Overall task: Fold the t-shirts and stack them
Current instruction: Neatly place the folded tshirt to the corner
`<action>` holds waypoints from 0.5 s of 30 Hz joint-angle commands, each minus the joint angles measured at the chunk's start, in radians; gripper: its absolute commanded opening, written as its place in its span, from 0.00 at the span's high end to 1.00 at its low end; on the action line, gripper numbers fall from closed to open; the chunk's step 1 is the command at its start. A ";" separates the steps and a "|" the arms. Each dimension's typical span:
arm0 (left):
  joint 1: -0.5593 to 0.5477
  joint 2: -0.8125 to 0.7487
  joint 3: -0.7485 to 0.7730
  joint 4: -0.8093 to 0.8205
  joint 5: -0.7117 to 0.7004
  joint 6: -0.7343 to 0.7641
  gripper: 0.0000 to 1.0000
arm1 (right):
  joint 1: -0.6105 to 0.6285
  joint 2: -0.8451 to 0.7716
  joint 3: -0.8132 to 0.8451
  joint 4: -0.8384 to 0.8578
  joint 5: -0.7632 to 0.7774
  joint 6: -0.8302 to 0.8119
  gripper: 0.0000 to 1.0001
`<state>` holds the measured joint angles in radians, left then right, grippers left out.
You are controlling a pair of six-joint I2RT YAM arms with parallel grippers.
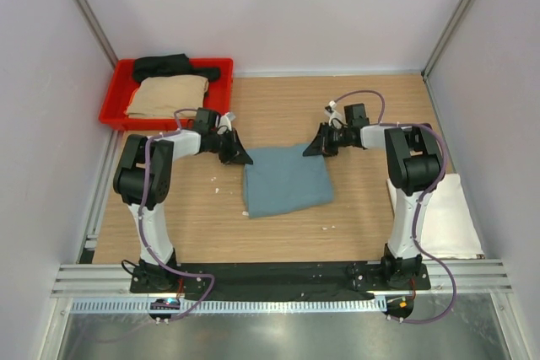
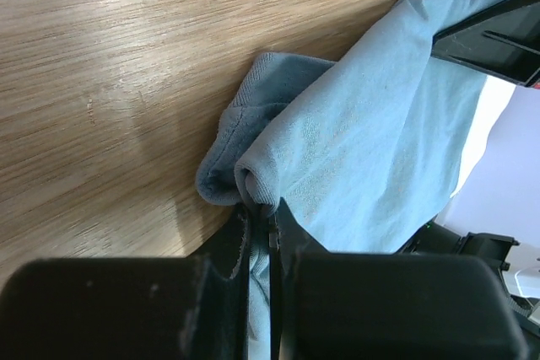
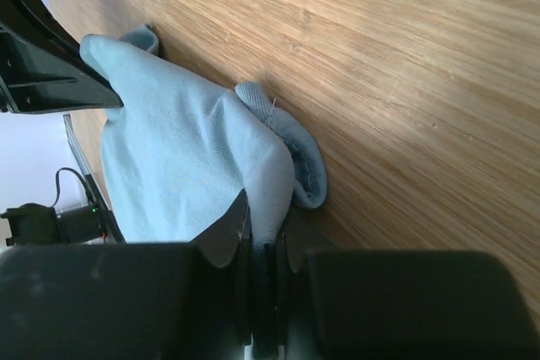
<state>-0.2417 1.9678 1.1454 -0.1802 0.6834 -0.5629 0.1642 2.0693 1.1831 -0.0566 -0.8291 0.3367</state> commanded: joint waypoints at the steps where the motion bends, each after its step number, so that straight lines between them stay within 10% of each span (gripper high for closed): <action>1: 0.007 0.008 0.048 0.018 0.025 0.023 1.00 | 0.018 -0.034 -0.022 0.032 -0.010 0.001 0.97; 8: 0.012 0.003 0.059 -0.037 -0.037 0.026 0.98 | 0.021 -0.233 -0.158 0.162 0.151 0.126 0.98; 15: 0.013 -0.021 0.099 -0.117 -0.146 0.008 0.54 | 0.092 -0.411 -0.263 0.158 0.388 0.271 0.98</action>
<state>-0.2390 1.9705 1.1893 -0.2684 0.6117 -0.5659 0.2287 1.7451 0.9356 0.0532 -0.5880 0.5297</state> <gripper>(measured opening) 0.431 0.148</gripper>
